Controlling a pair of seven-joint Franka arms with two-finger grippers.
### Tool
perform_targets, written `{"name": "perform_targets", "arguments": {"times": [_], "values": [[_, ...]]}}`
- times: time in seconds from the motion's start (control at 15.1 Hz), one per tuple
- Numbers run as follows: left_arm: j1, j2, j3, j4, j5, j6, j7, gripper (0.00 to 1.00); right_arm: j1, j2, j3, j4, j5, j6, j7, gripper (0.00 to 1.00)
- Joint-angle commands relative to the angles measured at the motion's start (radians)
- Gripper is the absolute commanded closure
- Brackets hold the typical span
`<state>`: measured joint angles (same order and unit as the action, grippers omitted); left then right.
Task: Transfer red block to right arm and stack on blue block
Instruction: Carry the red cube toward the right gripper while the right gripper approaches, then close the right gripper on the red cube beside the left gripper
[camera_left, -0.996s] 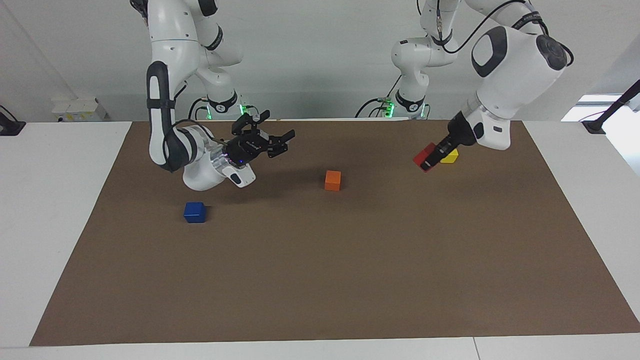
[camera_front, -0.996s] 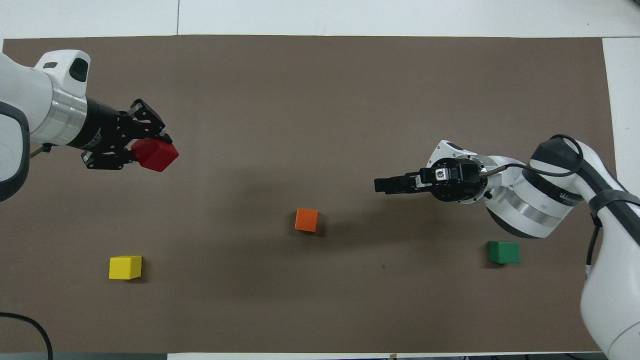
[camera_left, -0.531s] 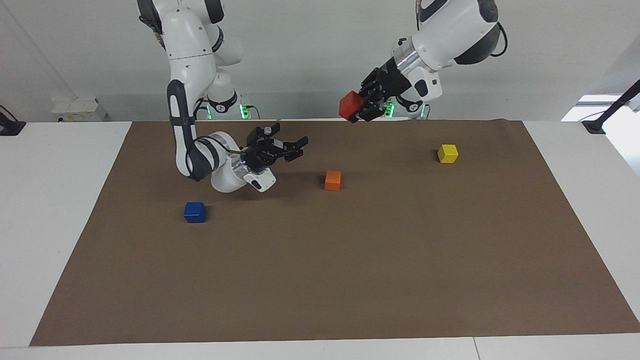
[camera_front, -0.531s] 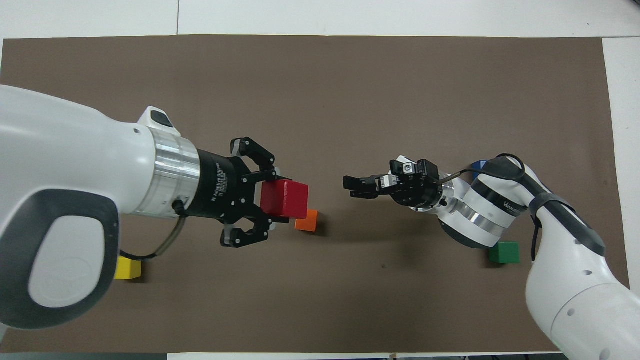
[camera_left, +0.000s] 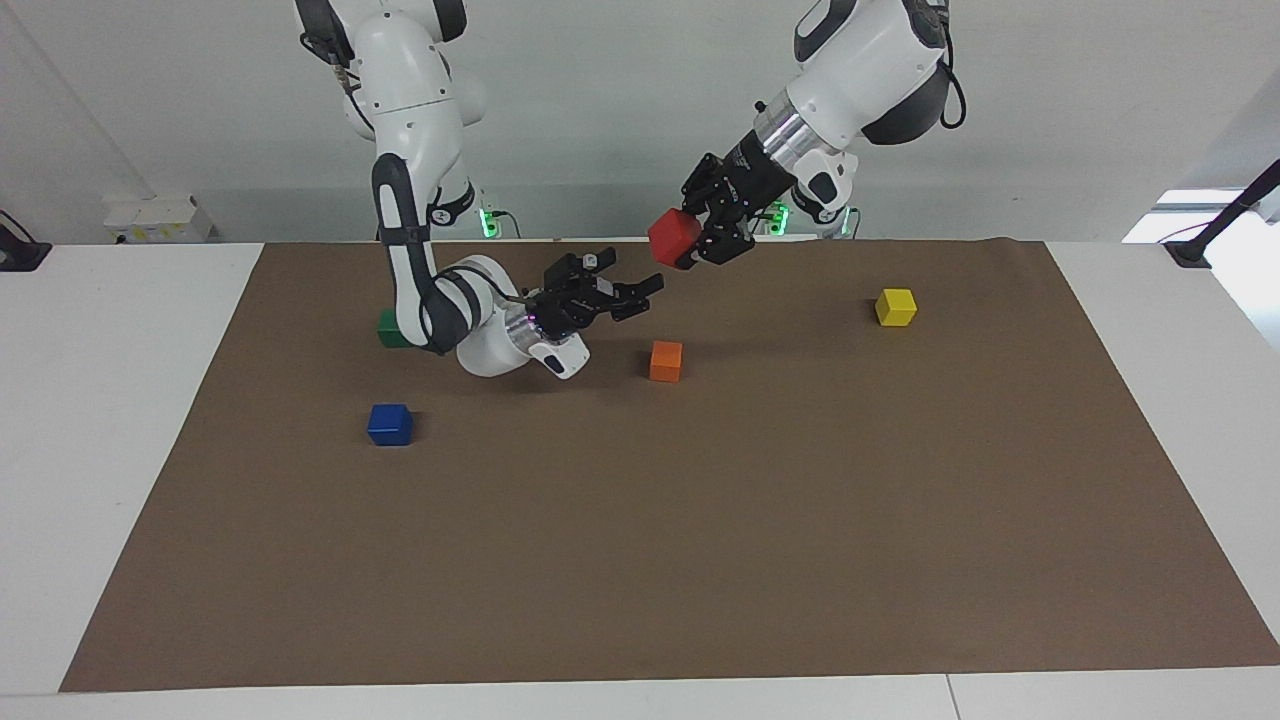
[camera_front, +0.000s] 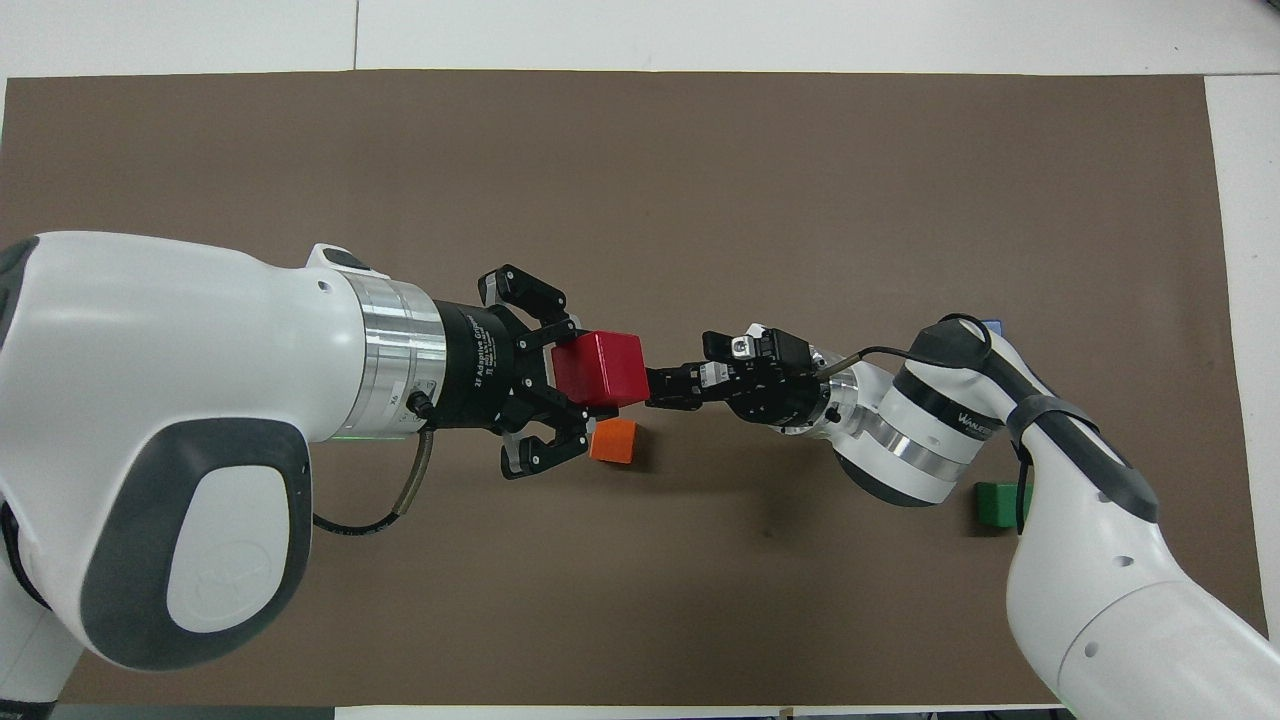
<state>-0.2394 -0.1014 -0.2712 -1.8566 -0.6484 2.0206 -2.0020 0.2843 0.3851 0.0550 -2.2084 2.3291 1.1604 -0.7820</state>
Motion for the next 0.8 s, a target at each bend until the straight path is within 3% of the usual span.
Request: {"name": "perform_targets", "arguments": {"times": [0.0,0.33,0.4,0.46,0.53,0.6,0.73], "values": [[-0.034,-0.061,0.010,-0.093,-0.023,0.081,-0.046,1.00,0.044,-0.003,0.002,0.006,0.061,0.021,-0.023,0.00],[-0.043,-0.075,0.010,-0.124,-0.022,0.112,-0.075,1.00,0.058,-0.003,0.002,0.009,0.065,0.027,-0.036,0.00],[-0.043,-0.077,0.010,-0.127,-0.022,0.112,-0.075,1.00,0.058,-0.005,0.002,0.009,0.064,0.028,-0.036,0.05],[-0.043,-0.077,0.010,-0.128,-0.022,0.113,-0.075,1.00,0.059,-0.005,0.002,0.007,0.064,0.031,-0.040,0.30],[-0.043,-0.077,0.010,-0.131,-0.022,0.113,-0.075,1.00,0.075,-0.005,0.002,0.007,0.064,0.036,-0.040,0.86],[-0.043,-0.077,0.010,-0.134,-0.022,0.113,-0.075,1.00,0.079,-0.006,0.002,0.007,0.064,0.039,-0.043,1.00],[-0.043,-0.083,0.010,-0.141,-0.022,0.113,-0.074,1.00,0.087,-0.008,0.002,0.007,0.062,0.058,-0.054,1.00]]}}
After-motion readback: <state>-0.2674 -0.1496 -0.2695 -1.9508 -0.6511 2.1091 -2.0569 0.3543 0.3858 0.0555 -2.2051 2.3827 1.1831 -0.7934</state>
